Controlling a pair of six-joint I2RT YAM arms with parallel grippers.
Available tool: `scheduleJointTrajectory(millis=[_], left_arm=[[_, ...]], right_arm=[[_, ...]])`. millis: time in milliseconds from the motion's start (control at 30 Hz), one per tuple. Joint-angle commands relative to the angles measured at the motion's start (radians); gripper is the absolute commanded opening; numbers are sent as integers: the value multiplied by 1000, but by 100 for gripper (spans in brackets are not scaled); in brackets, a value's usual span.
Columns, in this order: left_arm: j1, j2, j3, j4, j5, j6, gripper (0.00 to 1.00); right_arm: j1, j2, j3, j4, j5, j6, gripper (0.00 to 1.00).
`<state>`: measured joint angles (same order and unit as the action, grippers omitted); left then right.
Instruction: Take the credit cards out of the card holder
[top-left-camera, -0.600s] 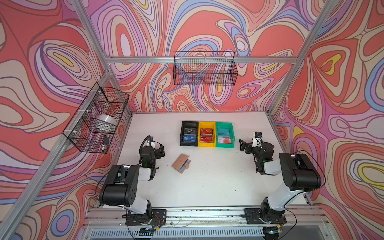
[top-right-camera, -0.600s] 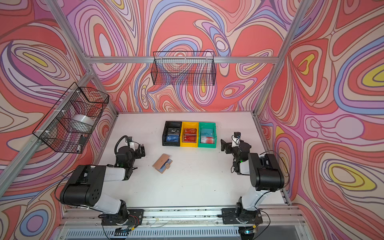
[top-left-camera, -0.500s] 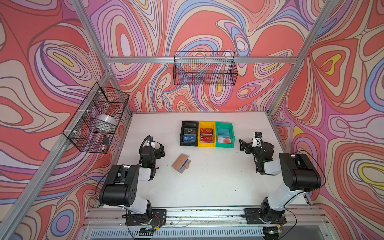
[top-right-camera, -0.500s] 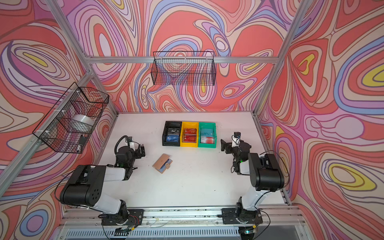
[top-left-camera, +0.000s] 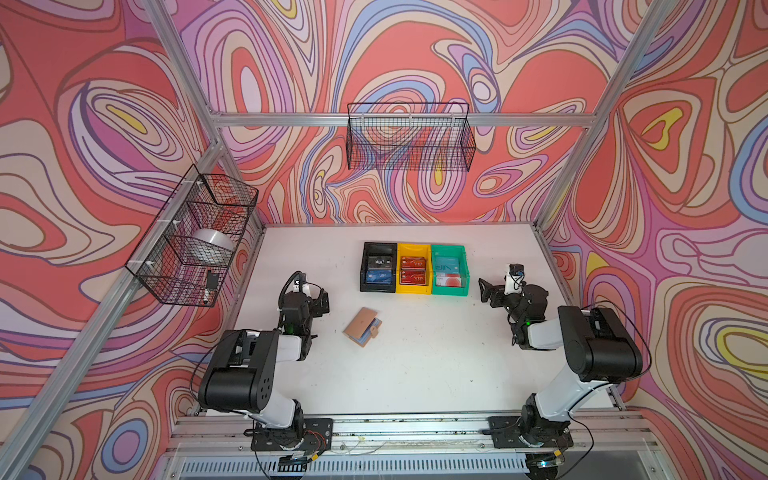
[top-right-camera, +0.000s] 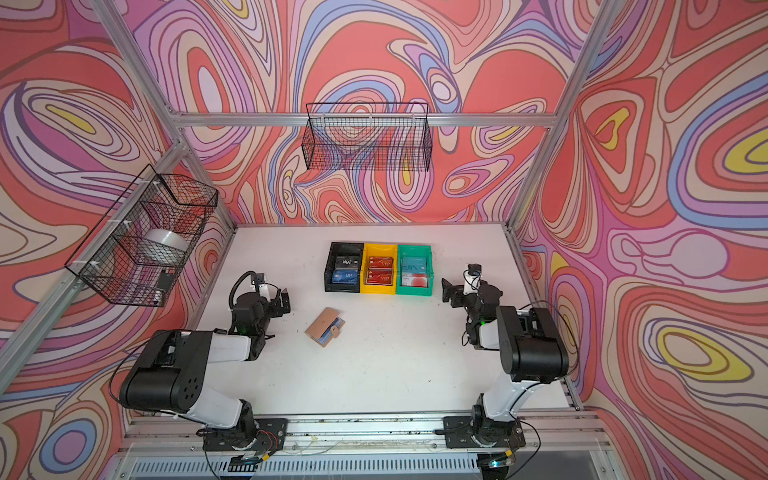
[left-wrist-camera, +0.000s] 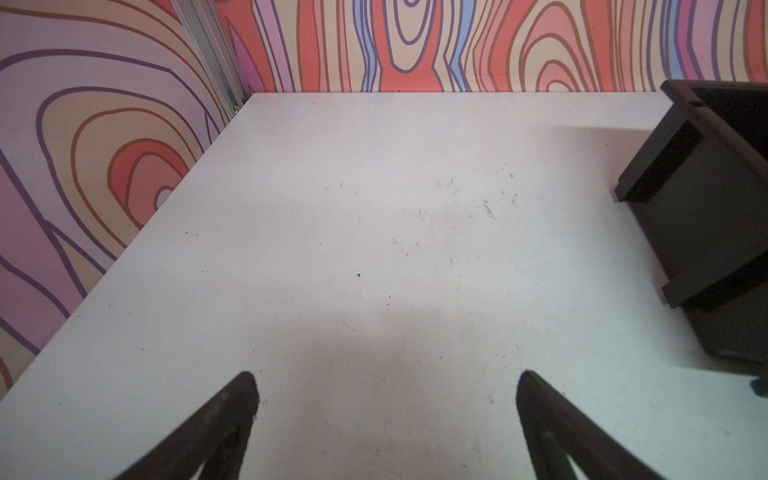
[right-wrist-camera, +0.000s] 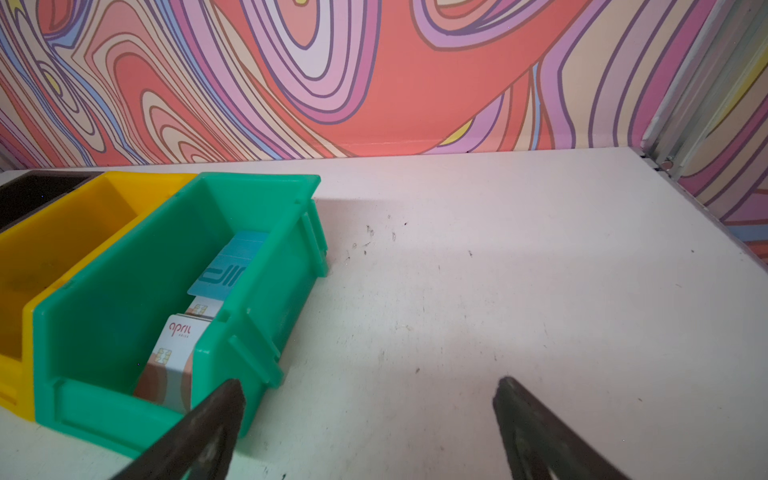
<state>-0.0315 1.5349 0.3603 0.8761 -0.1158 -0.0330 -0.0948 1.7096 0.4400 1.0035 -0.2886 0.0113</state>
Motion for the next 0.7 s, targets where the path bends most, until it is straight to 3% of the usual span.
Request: scheduleJointTrajectory(millis=[0,567,667], left_arm=[[4,5,14,17,-5,7,100],[4,5,14,17,-5,8,100],[4,4,10,21,-5,9,100]], right_arm=[[4,3,1,12,-7,-5,96],[5,1,-1,15,-6,-6,98],[16,-38,-2,-16,82,11,97]])
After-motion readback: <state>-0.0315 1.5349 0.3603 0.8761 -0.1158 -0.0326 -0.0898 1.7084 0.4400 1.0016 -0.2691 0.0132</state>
